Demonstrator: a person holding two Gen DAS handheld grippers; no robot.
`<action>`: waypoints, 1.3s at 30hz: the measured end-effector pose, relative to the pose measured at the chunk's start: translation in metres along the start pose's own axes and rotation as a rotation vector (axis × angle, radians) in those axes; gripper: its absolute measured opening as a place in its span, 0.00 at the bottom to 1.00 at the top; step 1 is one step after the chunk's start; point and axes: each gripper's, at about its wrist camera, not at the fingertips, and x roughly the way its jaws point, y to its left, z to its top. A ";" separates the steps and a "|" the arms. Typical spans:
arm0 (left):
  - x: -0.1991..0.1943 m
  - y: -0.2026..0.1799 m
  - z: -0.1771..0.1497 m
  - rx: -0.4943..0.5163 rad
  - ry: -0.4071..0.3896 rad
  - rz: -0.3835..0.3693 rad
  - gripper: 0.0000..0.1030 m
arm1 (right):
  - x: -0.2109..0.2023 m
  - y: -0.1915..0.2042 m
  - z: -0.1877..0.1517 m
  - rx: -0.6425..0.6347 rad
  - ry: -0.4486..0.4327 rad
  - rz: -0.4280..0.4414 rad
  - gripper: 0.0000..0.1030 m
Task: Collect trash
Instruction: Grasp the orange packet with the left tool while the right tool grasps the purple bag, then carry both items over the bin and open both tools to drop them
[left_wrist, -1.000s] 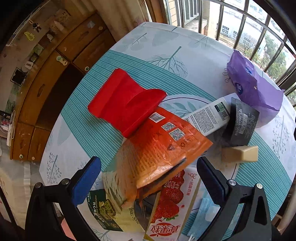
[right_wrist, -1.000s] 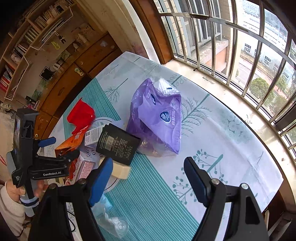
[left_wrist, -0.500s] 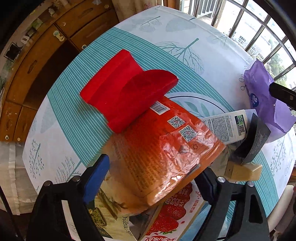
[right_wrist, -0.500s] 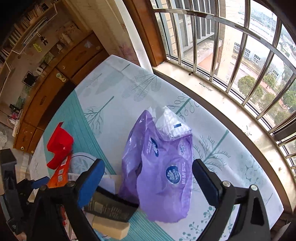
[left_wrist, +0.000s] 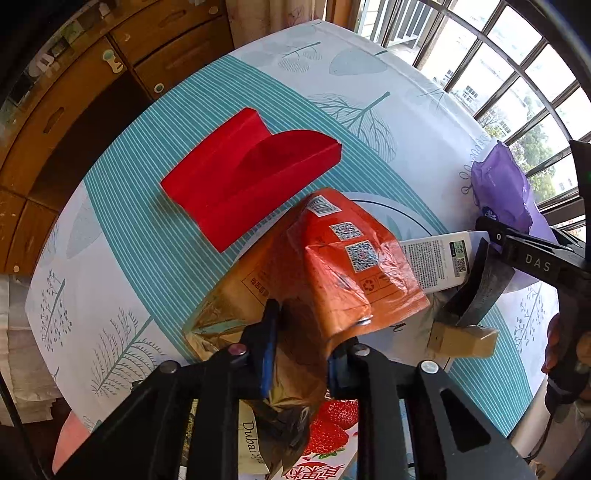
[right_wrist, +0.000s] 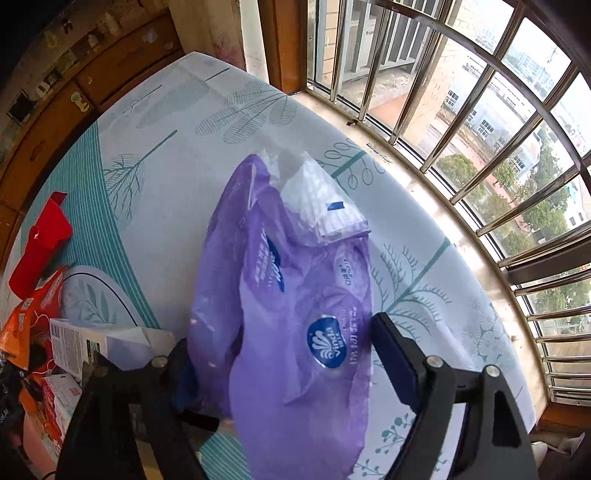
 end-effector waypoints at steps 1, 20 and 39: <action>-0.002 -0.001 0.000 0.002 -0.003 -0.008 0.14 | -0.002 -0.002 -0.001 0.003 -0.004 0.001 0.68; -0.110 -0.004 -0.017 -0.045 -0.184 0.000 0.07 | -0.076 -0.044 -0.024 0.096 -0.089 0.338 0.17; -0.215 -0.147 -0.200 -0.303 -0.372 -0.086 0.07 | -0.183 -0.086 -0.129 -0.266 -0.067 0.646 0.17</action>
